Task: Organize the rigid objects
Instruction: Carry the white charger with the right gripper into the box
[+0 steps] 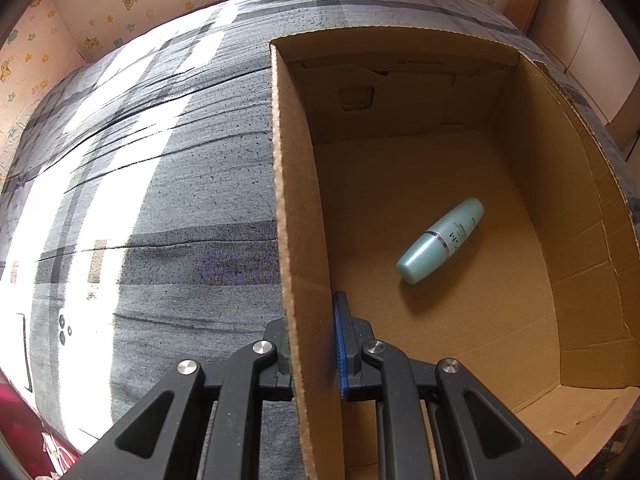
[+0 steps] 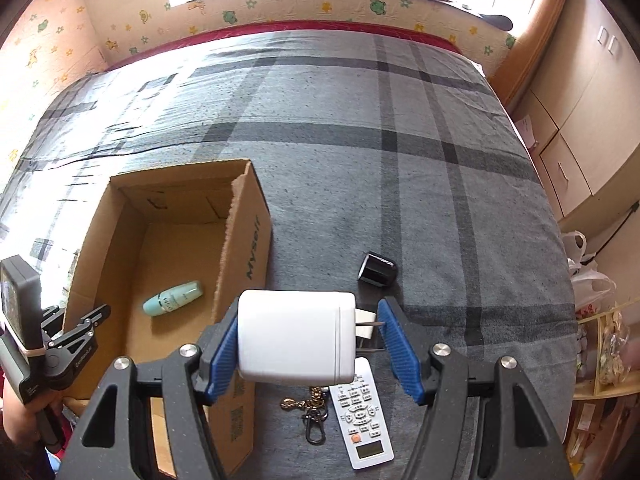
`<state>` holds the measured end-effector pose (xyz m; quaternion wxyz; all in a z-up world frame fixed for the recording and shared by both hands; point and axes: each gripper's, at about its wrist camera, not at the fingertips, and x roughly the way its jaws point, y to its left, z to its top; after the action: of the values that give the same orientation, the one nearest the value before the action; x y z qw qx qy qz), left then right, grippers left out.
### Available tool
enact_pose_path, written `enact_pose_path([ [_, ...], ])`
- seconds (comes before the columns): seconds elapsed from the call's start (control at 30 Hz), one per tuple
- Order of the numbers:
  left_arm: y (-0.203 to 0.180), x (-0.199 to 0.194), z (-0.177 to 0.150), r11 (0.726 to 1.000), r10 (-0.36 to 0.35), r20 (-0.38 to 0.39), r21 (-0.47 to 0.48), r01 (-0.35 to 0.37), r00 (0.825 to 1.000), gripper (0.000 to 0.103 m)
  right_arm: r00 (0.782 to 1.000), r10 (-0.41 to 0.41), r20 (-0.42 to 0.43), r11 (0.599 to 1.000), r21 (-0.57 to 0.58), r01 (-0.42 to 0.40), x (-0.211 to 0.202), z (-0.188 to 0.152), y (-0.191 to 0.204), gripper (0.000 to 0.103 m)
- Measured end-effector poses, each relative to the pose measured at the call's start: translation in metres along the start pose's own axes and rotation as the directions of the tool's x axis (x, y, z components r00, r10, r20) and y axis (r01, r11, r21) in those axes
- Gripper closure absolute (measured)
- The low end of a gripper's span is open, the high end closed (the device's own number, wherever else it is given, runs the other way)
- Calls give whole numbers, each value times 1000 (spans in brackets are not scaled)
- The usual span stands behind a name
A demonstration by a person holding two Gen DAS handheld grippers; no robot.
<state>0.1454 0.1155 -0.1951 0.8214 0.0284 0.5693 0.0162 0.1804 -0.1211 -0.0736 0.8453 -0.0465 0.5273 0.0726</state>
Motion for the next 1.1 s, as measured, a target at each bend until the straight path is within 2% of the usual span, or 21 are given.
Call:
enact_pose_path([
  [0.4,-1,-1,1,1000,1,-3,2,-1,1000,89,997,82,-15,991,-105,-83,9,8,68,34],
  [0.6,0,-1,1,1000,0,-4,2,0,1000,89,991,123,-52,981,-143,-130,24,5,99,34],
  [1.1,-1,0,1,1000,1,-5,3,-1,1000,89,978,121,-173,973,-176,-151,76,-13,143,34],
])
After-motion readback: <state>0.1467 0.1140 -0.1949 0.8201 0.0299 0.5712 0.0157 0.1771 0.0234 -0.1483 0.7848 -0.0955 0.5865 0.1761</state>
